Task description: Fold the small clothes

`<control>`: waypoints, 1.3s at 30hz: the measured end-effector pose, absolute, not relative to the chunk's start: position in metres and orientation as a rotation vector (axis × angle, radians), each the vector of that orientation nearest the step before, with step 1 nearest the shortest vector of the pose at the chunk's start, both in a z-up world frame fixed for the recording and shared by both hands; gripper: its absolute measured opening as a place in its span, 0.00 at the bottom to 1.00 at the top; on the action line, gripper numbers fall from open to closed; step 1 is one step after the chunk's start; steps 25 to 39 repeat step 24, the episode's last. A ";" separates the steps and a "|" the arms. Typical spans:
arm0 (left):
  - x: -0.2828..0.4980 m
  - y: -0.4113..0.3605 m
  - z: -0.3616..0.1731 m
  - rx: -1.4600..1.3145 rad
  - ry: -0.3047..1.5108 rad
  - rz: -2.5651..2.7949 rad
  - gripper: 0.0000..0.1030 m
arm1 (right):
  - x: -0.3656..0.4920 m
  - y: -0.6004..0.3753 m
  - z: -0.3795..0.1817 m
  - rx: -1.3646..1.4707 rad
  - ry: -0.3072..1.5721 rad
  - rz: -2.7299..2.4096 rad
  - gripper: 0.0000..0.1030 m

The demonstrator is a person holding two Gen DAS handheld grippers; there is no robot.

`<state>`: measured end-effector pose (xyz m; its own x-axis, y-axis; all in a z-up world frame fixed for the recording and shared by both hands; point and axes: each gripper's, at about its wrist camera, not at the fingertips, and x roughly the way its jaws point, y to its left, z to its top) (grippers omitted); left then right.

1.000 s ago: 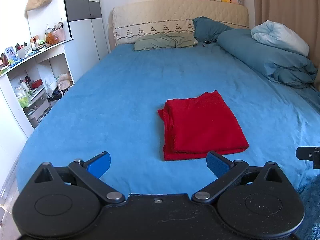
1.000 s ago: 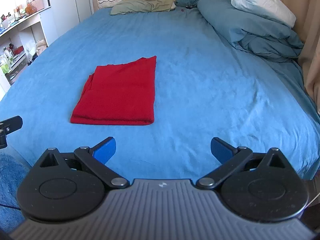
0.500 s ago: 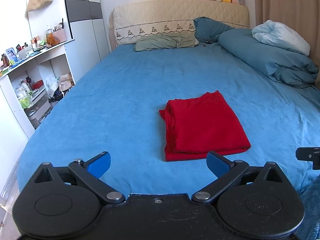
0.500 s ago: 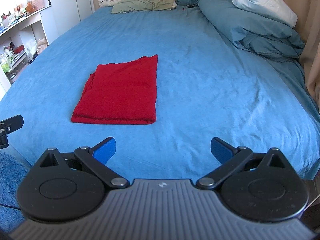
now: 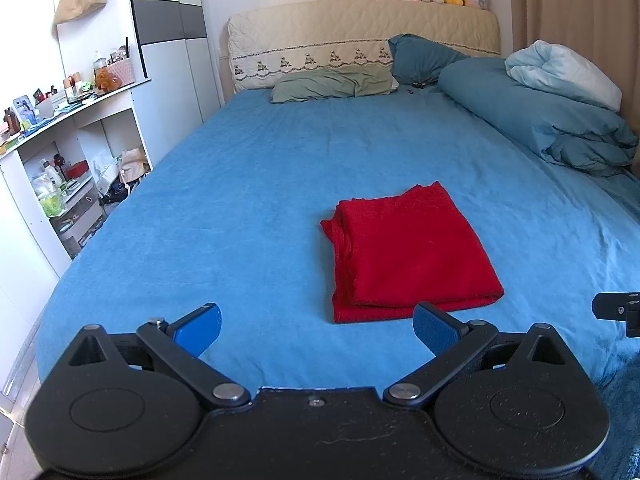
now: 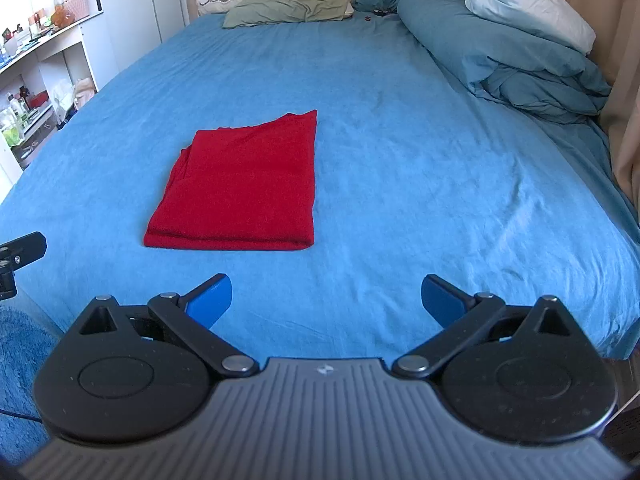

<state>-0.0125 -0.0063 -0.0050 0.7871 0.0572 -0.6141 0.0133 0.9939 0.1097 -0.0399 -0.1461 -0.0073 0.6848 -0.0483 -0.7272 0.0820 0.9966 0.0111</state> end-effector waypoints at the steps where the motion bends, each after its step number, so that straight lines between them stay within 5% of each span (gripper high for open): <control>1: -0.013 -0.006 -0.005 0.110 0.665 0.023 1.00 | -0.040 -0.146 -0.007 0.044 0.813 -0.073 1.00; 39: -0.016 -0.005 -0.004 0.106 0.648 0.022 1.00 | -0.038 -0.142 -0.007 0.048 0.813 -0.071 1.00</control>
